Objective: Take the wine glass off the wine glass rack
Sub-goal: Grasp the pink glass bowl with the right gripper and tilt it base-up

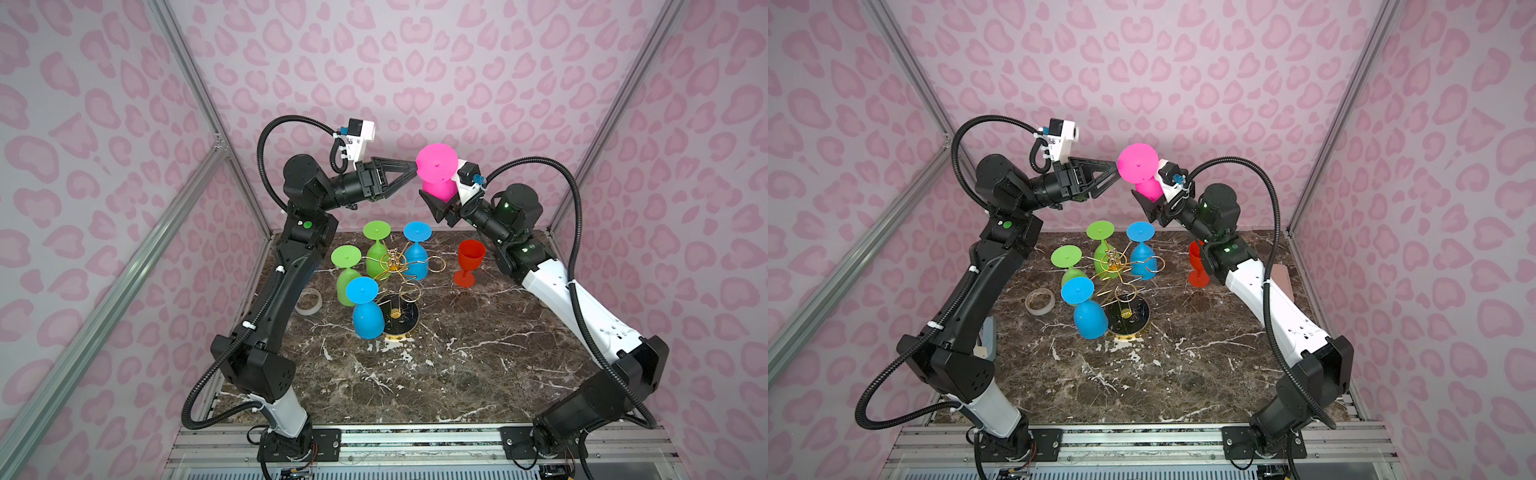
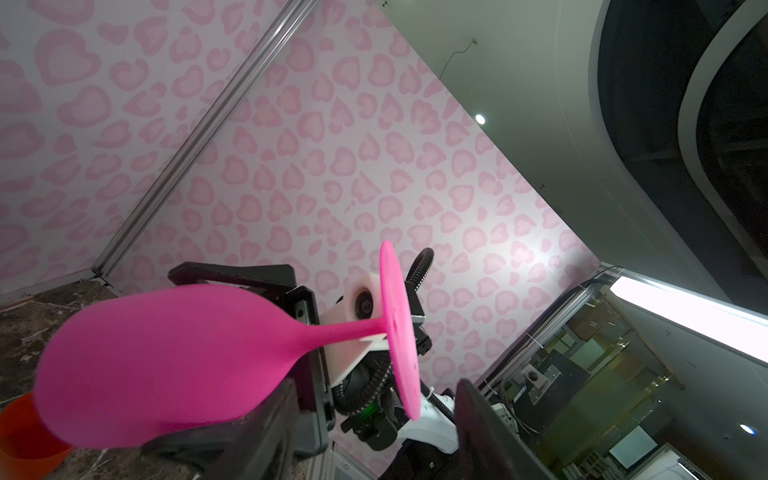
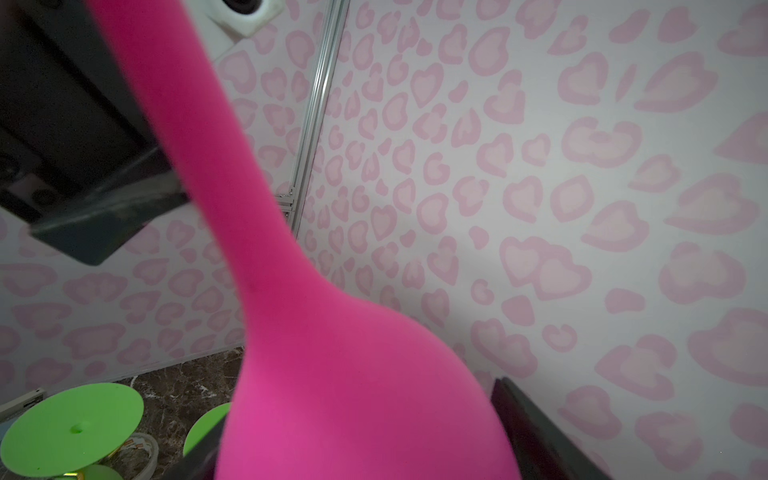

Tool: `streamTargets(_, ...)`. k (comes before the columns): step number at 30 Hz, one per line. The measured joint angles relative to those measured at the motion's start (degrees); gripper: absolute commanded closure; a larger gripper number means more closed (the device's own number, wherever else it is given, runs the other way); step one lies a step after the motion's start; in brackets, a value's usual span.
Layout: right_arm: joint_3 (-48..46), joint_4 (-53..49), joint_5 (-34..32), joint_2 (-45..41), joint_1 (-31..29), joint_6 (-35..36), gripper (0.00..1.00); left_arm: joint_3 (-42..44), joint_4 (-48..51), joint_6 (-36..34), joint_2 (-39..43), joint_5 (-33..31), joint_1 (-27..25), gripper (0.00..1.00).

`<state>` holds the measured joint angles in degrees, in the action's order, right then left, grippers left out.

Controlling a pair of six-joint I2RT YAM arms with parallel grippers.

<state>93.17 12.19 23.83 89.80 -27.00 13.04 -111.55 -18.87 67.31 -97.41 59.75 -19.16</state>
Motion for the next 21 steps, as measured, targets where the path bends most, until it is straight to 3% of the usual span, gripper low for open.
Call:
streamTargets(6,8.2,-13.3,-2.2,-0.3,1.3,-1.2,0.21,8.9,1.4,-12.9,5.9,-6.3,1.6,0.31)
streamTargets(12,20.2,-30.8,-3.6,4.8,2.1,-2.3,0.22,16.4,3.0,-30.3,11.6,-15.3,1.1,0.31)
streamTargets(17,31.6,-46.3,-6.7,11.2,2.6,-3.0,0.23,18.9,3.6,-48.2,14.0,-23.2,-0.9,0.34)
streamTargets(21,35.3,-54.2,-7.4,13.4,2.6,-3.0,0.24,20.4,4.1,-62.7,14.3,-27.6,-2.7,0.39)
